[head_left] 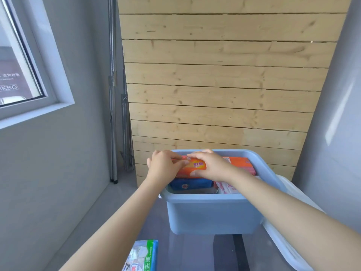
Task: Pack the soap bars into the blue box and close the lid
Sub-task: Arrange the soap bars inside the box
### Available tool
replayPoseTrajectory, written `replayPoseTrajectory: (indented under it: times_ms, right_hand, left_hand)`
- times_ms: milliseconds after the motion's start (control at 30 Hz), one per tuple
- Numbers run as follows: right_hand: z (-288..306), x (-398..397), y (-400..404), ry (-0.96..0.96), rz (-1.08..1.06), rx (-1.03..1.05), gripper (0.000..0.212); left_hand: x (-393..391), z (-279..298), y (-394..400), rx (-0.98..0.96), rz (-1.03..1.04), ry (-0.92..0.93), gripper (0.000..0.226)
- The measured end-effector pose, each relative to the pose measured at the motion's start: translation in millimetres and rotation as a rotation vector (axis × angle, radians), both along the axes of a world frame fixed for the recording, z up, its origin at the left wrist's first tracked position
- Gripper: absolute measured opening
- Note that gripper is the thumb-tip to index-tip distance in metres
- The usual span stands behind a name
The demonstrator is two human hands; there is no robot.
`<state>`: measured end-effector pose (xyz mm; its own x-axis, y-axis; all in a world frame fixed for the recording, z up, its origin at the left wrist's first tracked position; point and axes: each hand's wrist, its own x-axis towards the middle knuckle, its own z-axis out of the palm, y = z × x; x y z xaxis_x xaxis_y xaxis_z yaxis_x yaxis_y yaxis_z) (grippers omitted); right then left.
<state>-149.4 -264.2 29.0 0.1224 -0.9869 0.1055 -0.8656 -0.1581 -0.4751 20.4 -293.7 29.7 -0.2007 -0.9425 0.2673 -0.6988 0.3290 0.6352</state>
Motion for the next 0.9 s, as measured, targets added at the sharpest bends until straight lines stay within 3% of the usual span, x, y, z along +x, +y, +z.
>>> replayPoseTrajectory:
  times_ms: [133, 333, 433, 700, 900]
  right_hand:
    - [1, -4, 6, 0.165, -0.095, -0.220, 0.048]
    - [1, -3, 15, 0.100, -0.091, -0.149, 0.045]
    - [4, -6, 31, 0.090, -0.104, -0.178, 0.042]
    - [2, 28, 118, -0.064, -0.112, -0.488, 0.027]
    - [-29, 60, 195, -0.175, -0.020, -0.311, 0.029]
  left_hand:
    - [-4, 1, -3, -0.006, -0.023, -0.115, 0.026]
    - [-4, 3, 1, 0.028, -0.022, -0.138, 0.028]
    - [3, 9, 16, 0.037, -0.036, -0.035, 0.031]
    - [43, 20, 104, 0.002, -0.136, 0.267, 0.015]
    - [73, -9, 172, 0.121, -0.215, 0.293, 0.012]
